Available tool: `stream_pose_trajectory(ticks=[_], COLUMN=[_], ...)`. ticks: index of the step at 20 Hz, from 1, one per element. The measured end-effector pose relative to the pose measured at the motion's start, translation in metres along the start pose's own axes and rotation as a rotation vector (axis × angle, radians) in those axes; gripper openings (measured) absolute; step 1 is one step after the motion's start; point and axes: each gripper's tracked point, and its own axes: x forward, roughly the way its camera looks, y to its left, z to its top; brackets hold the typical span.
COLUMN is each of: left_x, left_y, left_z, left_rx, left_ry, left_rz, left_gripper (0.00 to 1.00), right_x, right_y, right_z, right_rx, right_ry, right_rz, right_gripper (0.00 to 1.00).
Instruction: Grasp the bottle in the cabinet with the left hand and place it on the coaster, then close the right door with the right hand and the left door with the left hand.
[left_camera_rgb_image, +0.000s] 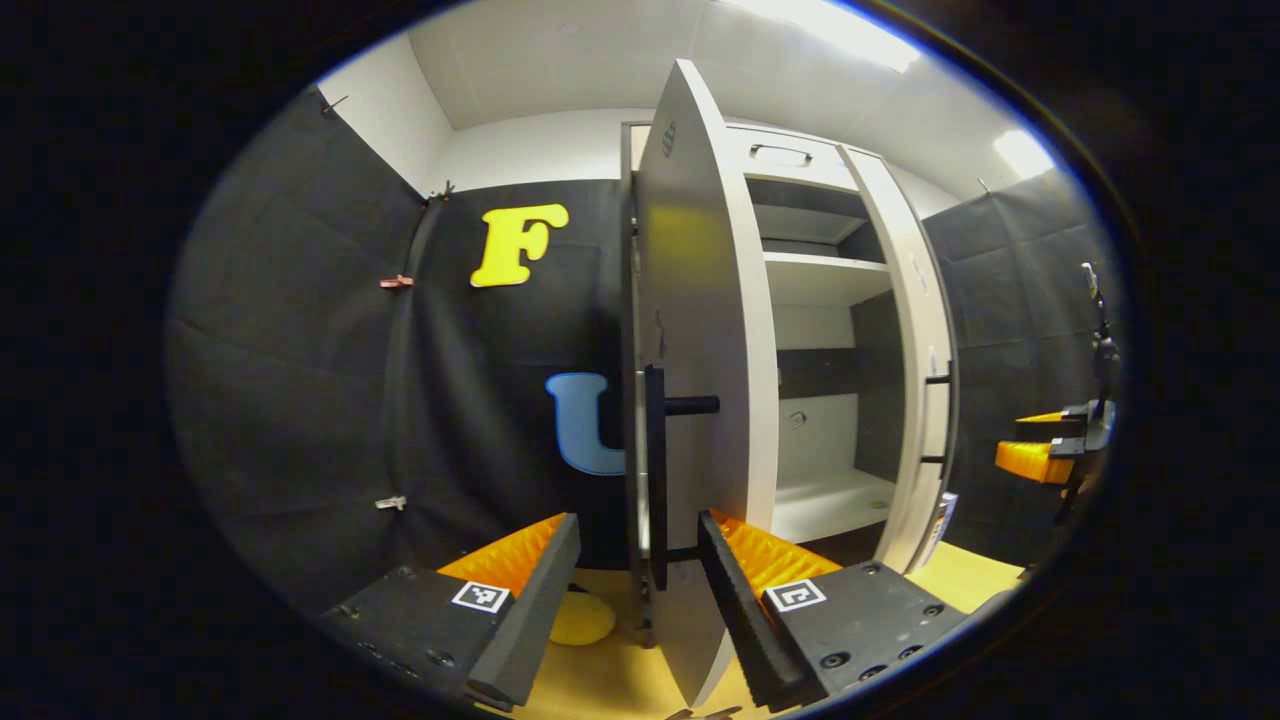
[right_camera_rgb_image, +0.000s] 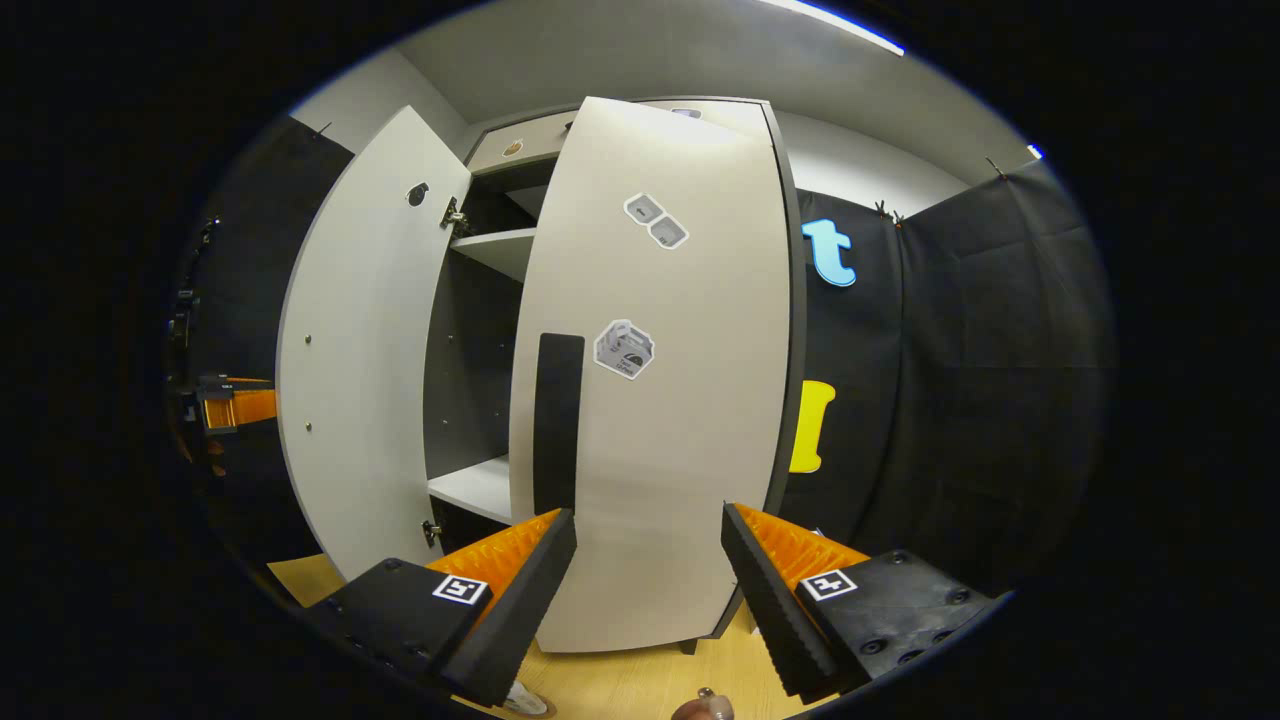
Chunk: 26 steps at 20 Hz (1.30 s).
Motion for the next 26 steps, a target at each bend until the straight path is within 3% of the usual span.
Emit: stream_pose_trajectory(ticks=[6, 8, 9, 26], left_x=[0.043, 0.048, 0.048, -0.005], left_y=[-0.086, -0.114, -0.122, -0.117], left_z=[-0.008, -0.012, -0.007, -0.006], left_rx=[0.012, -0.027, -0.034, -0.032], left_ry=[-0.004, 0.013, 0.005, 0.033], left_rz=[-0.175, -0.234, -0.254, -0.184], left_gripper=[0.78, 0.89, 0.88, 0.88], right_x=[-0.008, -0.009, -0.012, -0.033], right_y=[-0.022, -0.028, -0.03, -0.004], right_z=[0.001, 0.001, 0.002, 0.006], right_rx=[0.004, 0.009, 0.012, 0.034], right_ry=[0.0, 0.0, -0.001, -0.015], right_rz=[-0.028, -0.032, -0.033, 0.062], right_gripper=[0.97, 0.97, 0.97, 0.97])
